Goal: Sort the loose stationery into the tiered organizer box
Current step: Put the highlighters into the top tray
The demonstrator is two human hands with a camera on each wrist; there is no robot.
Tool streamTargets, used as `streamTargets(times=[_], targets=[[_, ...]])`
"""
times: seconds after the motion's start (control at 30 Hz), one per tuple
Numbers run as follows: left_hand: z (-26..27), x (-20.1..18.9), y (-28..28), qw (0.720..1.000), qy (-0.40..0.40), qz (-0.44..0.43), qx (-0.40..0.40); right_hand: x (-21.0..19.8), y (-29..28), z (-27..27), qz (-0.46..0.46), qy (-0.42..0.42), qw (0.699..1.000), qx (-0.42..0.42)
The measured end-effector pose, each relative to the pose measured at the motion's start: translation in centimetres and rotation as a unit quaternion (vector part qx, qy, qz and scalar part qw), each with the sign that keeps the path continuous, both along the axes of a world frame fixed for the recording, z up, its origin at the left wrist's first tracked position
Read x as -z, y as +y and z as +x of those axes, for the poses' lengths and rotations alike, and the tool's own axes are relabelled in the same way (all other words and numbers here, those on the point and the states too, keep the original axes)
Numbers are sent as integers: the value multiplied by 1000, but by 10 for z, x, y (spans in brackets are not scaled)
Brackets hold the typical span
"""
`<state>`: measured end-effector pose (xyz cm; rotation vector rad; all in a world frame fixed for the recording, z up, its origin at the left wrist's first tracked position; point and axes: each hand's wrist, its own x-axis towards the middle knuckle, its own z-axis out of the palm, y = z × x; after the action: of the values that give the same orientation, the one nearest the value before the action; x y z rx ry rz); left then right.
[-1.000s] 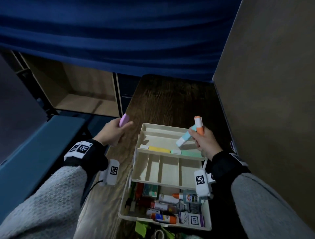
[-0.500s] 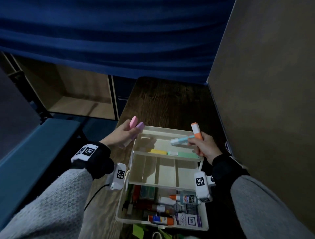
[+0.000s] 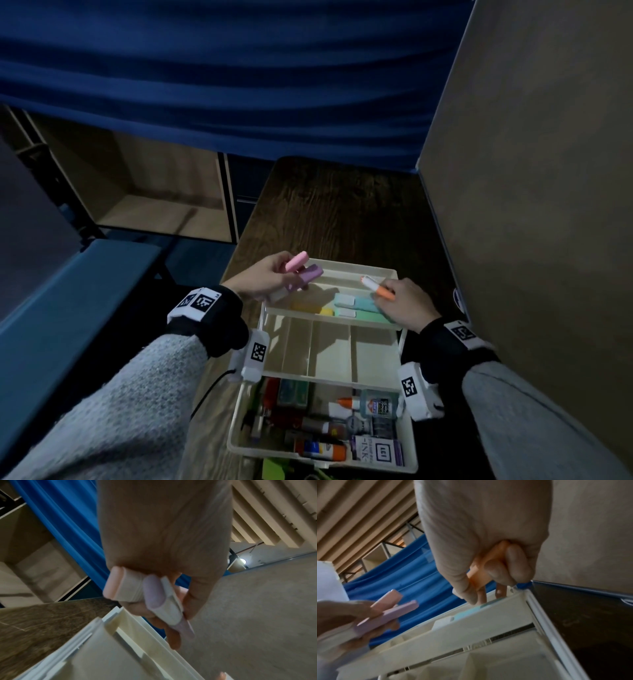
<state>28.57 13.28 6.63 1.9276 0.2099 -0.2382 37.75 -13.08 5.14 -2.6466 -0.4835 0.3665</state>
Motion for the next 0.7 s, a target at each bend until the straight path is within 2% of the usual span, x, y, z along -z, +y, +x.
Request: streamTargets(times=[0.1, 0.17, 0.27, 0.33, 0.43, 0.57, 0.7], targets=[[4, -4, -5, 999, -17, 36, 28, -3, 4, 0, -24, -25, 999, -4], [7, -4, -8, 993, -30, 106, 48, -4, 7, 2, -18, -9, 1000, -16], [14, -3, -14, 966, -66, 239, 71, -4, 12, 4, -11, 11, 998, -68], [17, -1, -18, 952, -73, 284, 89, -4, 13, 3, -2, 0, 996, -93], [20, 2, -20, 940, -43, 311, 131, -1, 14, 2, 6, -22, 995, -95], [22, -4, -22, 941, -10, 297, 164, 8, 18, 4, -52, -111, 986, -111], [26, -6, -26, 903, 1, 380, 199, 19, 19, 4, -149, -182, 960, -152]])
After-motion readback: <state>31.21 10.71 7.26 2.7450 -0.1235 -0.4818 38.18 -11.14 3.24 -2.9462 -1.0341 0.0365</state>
